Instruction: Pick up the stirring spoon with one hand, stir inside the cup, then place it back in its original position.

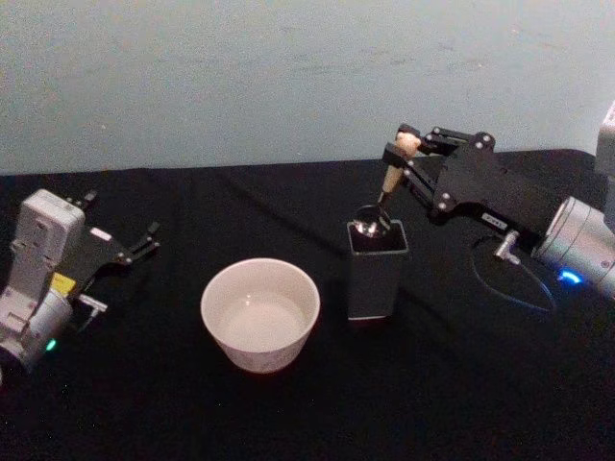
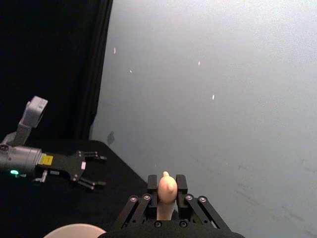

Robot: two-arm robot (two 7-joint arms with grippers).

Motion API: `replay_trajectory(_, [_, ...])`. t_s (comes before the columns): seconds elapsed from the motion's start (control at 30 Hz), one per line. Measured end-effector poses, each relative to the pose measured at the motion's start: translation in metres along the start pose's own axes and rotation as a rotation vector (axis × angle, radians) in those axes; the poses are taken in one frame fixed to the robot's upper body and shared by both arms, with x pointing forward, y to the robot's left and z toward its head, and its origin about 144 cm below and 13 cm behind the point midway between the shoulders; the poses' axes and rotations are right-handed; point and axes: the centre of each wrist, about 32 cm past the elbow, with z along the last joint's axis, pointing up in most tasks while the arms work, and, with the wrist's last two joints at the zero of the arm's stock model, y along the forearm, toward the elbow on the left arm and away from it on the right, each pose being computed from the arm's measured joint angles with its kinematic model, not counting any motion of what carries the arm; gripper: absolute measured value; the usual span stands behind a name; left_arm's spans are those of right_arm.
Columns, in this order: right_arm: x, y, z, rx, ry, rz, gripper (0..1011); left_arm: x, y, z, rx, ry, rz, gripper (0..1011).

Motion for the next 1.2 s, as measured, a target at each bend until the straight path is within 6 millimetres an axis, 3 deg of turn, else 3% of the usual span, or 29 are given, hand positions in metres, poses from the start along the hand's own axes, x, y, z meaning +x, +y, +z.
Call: replay_trajectory(1.2, [-0.008, 0.011, -0.050, -0.196, 0.127, -0.038, 215, 0.000, 0.000, 0.000, 0.000, 0.000, 0.000, 1001])
